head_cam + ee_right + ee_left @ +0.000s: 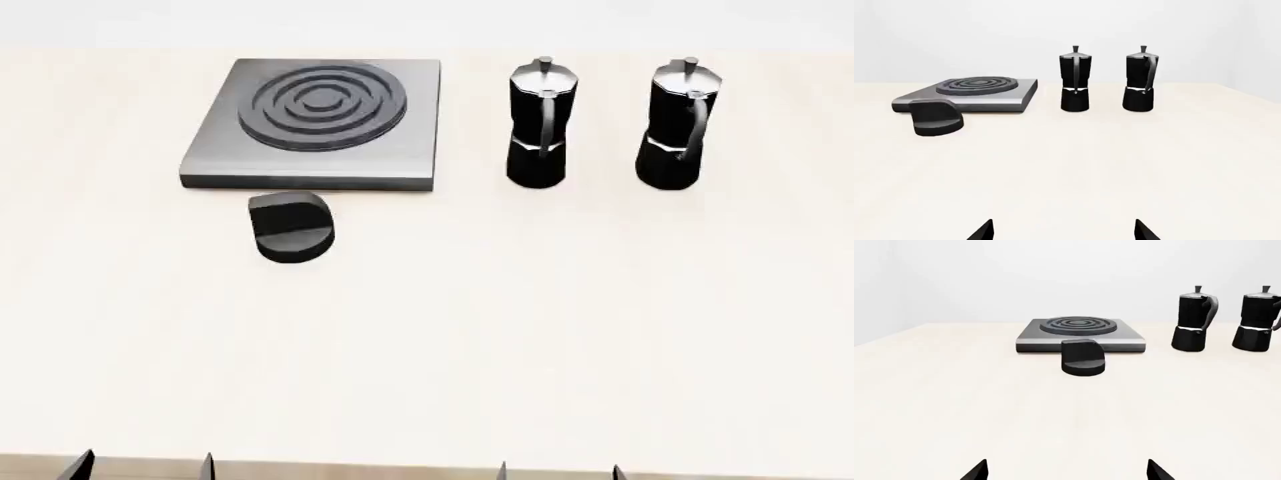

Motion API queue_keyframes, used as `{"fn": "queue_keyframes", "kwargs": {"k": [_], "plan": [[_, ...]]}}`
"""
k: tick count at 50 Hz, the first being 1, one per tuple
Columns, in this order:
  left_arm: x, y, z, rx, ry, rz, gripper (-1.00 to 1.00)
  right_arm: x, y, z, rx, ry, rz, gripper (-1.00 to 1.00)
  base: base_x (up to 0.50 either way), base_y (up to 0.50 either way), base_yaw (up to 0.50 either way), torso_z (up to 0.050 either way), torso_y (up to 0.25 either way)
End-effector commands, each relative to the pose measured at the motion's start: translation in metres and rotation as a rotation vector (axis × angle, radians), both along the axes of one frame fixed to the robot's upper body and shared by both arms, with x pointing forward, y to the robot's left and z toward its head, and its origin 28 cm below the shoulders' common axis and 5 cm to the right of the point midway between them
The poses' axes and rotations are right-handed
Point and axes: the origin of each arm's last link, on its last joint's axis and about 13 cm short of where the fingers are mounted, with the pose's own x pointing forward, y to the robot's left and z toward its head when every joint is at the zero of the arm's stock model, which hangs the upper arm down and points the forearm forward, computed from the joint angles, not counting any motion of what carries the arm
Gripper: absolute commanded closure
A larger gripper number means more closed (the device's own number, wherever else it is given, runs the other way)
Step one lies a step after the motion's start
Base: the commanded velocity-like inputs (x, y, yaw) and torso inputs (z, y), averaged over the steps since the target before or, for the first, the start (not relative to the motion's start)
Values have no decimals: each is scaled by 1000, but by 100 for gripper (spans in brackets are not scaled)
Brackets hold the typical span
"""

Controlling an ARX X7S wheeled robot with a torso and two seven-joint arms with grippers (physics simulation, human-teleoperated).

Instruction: Turn off the stove.

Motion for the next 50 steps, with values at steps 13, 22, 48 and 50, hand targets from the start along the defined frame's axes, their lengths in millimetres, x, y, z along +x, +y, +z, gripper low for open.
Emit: {"fn": "queue_keyframes", "kwargs": {"k": [13, 22, 48, 50], "plan": [[-1, 0, 0, 3, -5, -2, -100, 0, 0, 0, -11, -4, 4, -100, 0, 0, 0, 0, 0], [-1, 0, 0, 16, -1, 7, -100, -1, 1, 2, -25, -24, -2, -100, 0, 0, 0, 0, 0], [-25, -4, 58, 43, -215, -22, -100, -22, 3, 64, -50, -197, -54, -100, 0, 0, 0, 0, 0], [-27, -4, 63, 70, -237, -22, -100, -24, 3, 67, -43, -200, -47, -100, 0, 0, 0, 0, 0]]}}
